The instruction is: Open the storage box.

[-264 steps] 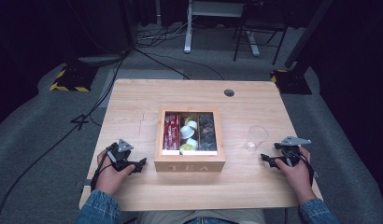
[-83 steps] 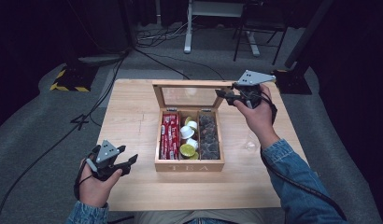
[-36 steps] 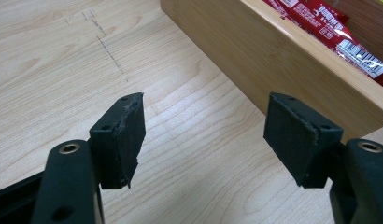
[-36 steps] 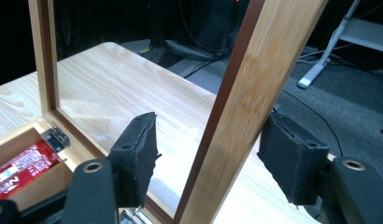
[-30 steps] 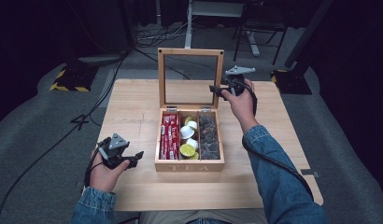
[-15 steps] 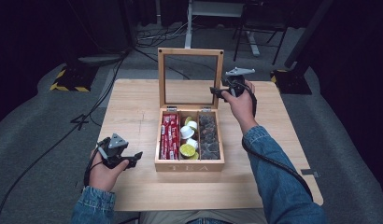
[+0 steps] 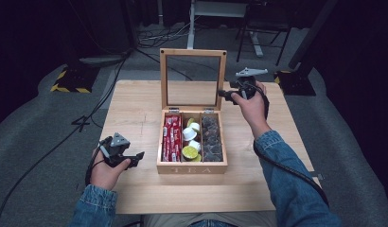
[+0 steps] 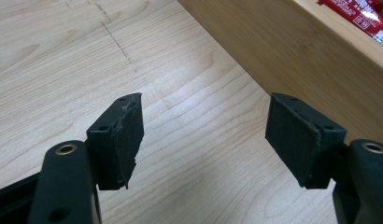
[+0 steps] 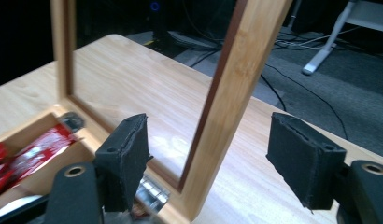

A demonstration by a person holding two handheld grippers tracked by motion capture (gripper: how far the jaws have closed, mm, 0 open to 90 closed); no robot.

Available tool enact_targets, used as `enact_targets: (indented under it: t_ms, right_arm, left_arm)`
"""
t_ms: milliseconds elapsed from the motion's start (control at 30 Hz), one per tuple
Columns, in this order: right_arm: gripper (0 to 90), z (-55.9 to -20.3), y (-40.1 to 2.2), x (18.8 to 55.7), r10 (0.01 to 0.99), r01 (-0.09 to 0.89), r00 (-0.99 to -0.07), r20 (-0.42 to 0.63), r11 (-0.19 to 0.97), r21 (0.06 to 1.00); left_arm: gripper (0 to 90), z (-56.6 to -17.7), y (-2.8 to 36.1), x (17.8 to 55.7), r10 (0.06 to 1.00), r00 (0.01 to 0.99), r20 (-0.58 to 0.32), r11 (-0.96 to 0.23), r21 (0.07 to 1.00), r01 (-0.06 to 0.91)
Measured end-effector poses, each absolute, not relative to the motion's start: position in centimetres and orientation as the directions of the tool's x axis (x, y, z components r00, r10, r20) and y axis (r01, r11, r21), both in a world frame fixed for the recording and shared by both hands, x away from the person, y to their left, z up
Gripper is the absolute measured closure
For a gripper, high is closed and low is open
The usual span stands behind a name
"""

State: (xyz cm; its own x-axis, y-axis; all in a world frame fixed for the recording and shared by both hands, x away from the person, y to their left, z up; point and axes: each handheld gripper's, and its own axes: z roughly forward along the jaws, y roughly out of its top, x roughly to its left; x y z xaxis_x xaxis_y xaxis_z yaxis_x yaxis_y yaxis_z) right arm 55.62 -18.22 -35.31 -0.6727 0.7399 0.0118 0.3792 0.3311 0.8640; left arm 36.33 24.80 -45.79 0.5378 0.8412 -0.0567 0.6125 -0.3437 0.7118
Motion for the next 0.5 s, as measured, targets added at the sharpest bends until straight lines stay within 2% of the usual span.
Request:
enact_targets:
  t_ms: [500]
  right_arm:
    - [32.8,-33.1,-19.7,50.0,0.643,0.358,-0.763,0.063,0.340,0.870]
  left_arm:
    - [28.4,-46.0,24.1,36.7,0.828,0.558,-0.054,-0.370,0.696,0.616]
